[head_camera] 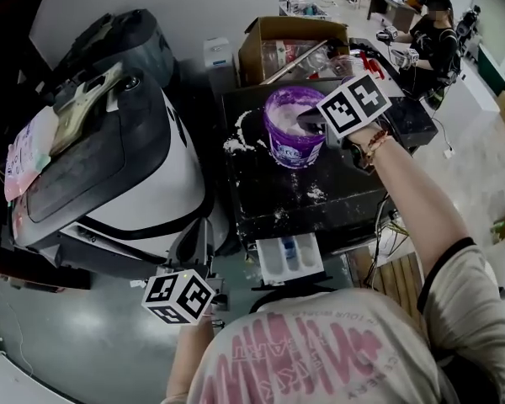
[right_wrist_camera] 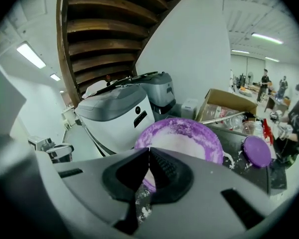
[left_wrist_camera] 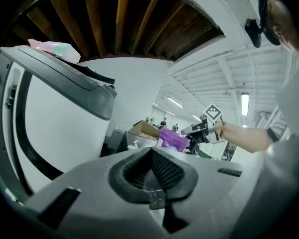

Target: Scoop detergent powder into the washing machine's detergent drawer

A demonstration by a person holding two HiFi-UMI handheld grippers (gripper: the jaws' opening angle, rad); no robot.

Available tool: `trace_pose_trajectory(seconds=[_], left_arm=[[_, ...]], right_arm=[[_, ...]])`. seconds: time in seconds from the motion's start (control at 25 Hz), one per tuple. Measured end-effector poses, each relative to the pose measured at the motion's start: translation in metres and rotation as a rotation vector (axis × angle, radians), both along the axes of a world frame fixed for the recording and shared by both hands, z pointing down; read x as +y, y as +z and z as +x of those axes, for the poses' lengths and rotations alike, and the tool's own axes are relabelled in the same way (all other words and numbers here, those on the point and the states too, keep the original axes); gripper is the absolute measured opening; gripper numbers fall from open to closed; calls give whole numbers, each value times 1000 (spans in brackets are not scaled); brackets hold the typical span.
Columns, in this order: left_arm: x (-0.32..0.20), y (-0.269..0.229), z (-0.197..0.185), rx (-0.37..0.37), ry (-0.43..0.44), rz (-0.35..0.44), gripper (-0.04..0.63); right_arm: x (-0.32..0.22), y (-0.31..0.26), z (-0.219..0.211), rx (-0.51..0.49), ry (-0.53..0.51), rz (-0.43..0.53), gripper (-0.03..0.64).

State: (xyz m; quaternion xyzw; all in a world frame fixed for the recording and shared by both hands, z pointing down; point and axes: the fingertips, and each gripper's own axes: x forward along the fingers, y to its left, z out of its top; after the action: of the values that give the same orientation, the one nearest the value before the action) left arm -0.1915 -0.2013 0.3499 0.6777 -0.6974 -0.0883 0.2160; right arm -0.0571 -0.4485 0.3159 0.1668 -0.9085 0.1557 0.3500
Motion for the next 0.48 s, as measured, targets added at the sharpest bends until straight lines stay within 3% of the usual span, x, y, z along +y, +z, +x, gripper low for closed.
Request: trace_pose_trajectory(seconds=[0.48], left_arm=[[8, -8, -6, 5, 66, 25, 2]], right_arm=[[13, -6, 4, -82, 135, 15, 4]])
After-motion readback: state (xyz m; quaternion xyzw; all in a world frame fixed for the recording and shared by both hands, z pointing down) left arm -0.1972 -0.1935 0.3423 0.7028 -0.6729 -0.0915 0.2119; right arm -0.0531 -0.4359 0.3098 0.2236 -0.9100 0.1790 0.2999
